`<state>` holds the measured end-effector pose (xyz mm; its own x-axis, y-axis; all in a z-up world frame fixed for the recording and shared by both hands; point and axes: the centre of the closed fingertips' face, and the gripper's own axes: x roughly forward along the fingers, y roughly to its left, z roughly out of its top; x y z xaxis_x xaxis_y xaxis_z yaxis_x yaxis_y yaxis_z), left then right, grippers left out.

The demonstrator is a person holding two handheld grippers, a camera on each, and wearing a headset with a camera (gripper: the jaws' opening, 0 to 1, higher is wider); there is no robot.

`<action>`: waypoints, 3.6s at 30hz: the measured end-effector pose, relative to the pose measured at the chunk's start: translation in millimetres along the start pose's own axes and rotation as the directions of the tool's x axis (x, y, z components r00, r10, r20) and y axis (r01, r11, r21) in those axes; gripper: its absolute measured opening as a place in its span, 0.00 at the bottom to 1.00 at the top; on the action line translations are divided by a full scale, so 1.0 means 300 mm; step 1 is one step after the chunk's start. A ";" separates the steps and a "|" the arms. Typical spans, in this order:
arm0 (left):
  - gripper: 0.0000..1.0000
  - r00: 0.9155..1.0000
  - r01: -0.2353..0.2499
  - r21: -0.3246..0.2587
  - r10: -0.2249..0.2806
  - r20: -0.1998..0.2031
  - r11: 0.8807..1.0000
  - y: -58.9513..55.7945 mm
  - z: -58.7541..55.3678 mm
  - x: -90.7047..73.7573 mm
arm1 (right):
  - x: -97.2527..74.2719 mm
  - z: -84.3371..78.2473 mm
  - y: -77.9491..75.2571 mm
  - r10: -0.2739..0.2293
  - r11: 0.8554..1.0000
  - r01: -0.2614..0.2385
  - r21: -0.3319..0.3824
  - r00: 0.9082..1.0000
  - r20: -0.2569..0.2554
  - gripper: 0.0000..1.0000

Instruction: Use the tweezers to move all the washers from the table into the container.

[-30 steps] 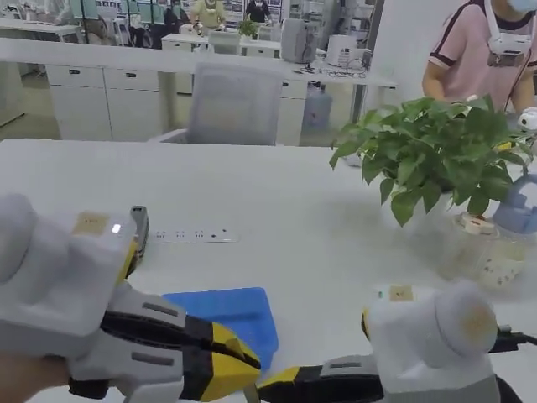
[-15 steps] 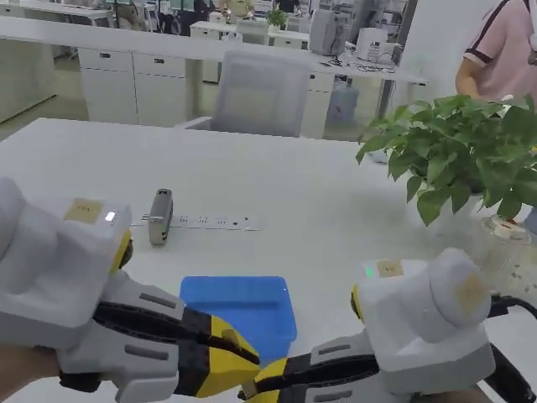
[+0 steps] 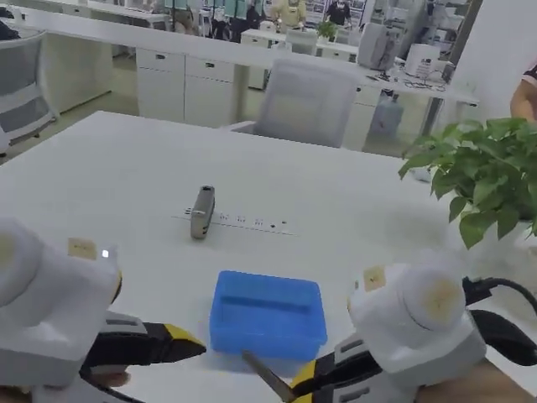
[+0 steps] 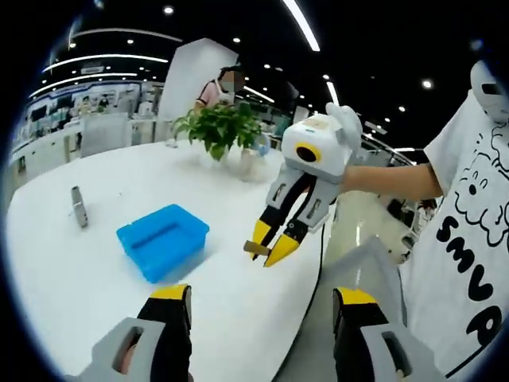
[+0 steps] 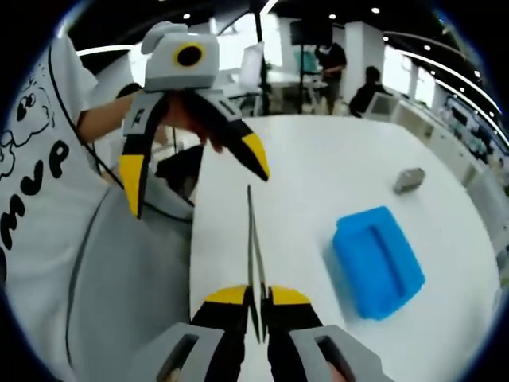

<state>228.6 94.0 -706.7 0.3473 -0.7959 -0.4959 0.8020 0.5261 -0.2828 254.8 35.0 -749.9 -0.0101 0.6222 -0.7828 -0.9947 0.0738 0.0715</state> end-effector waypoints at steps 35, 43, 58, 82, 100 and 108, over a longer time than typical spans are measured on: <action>0.99 0.533 -0.818 -0.129 0.823 0.197 0.561 0.183 -0.136 -0.250 | 0.250 -0.223 -0.180 -0.044 0.978 -0.030 -0.207 0.936 -0.348 0.05; 0.99 0.536 -0.829 -0.086 0.829 0.161 0.553 0.203 -0.168 -0.230 | 0.262 -0.250 -0.177 -0.046 0.974 -0.039 -0.225 0.932 -0.359 0.05; 0.99 0.524 -0.825 -0.145 0.836 0.163 0.546 0.216 -0.178 -0.249 | 0.280 -0.274 -0.187 -0.030 0.973 -0.067 -0.219 0.911 -0.411 0.07; 0.99 0.531 -0.825 -0.132 0.833 0.155 0.550 0.206 -0.177 -0.241 | -0.016 -0.111 -0.138 -0.391 0.875 0.340 0.345 0.916 0.087 0.73; 0.99 0.560 -0.809 -0.128 0.819 0.125 0.573 0.203 -0.170 -0.235 | -0.259 -0.178 -0.003 -0.711 0.625 0.484 0.613 0.677 0.191 0.99; 0.99 0.543 -0.817 -0.164 0.833 0.107 0.554 0.219 -0.170 -0.282 | -0.267 -0.216 -0.029 -0.727 0.597 0.481 0.642 0.662 0.180 0.99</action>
<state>227.3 211.2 -725.3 0.9086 -0.0261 -0.4169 0.0806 0.9902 0.1137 257.8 -65.9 -727.9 0.7351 0.4989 -0.4591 -0.5330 0.8437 0.0634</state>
